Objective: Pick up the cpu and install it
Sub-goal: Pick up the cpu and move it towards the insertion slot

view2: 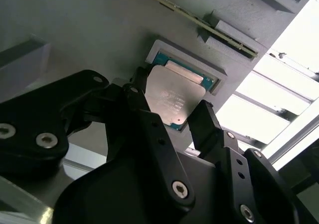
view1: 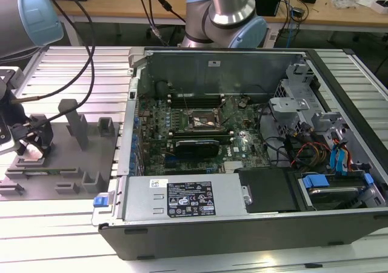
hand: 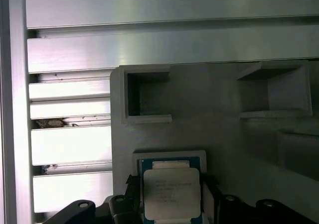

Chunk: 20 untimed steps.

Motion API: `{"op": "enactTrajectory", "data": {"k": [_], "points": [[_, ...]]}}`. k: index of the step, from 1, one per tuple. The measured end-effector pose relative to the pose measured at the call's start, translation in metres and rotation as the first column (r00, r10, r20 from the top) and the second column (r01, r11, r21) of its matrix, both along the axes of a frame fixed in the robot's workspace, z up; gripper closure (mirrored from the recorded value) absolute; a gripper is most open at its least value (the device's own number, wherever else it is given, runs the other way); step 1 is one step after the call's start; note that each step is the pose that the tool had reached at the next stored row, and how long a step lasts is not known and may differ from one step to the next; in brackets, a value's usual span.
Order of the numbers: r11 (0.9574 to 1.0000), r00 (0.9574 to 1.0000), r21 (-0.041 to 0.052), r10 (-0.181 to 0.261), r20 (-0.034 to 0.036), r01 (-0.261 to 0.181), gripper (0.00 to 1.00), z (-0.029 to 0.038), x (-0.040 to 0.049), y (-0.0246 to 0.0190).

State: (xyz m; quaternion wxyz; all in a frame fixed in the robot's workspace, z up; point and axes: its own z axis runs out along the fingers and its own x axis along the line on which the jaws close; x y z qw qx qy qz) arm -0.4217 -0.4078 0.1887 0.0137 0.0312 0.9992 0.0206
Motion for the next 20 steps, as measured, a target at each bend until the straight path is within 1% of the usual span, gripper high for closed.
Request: {"op": "enactTrajectory", "data": {"k": [3, 4, 10, 16, 18, 20], "points": [[1.0000, 1.0000, 0.0000, 0.000, 0.0000, 0.000, 0.41, 0.0000, 0.0000, 0.0000], [1.0000, 1.0000, 0.0000, 0.000, -0.0001, 0.000, 0.45, 0.0000, 0.0000, 0.0000], [1.0000, 1.0000, 0.0001, 0.001, 0.0002, -0.001, 0.45, 0.0002, 0.0000, 0.0000], [0.9999, 0.9999, 0.0000, 0.013, 0.0001, -0.013, 0.45, 0.0113, 0.0000, 0.0000], [0.9998, 0.9998, 0.0001, 0.019, 0.0002, -0.019, 0.45, 0.0132, 0.0000, 0.0000], [0.9995, 0.9995, 0.0002, 0.032, 0.0004, -0.032, 0.45, 0.0136, 0.0000, 0.0000]]}}
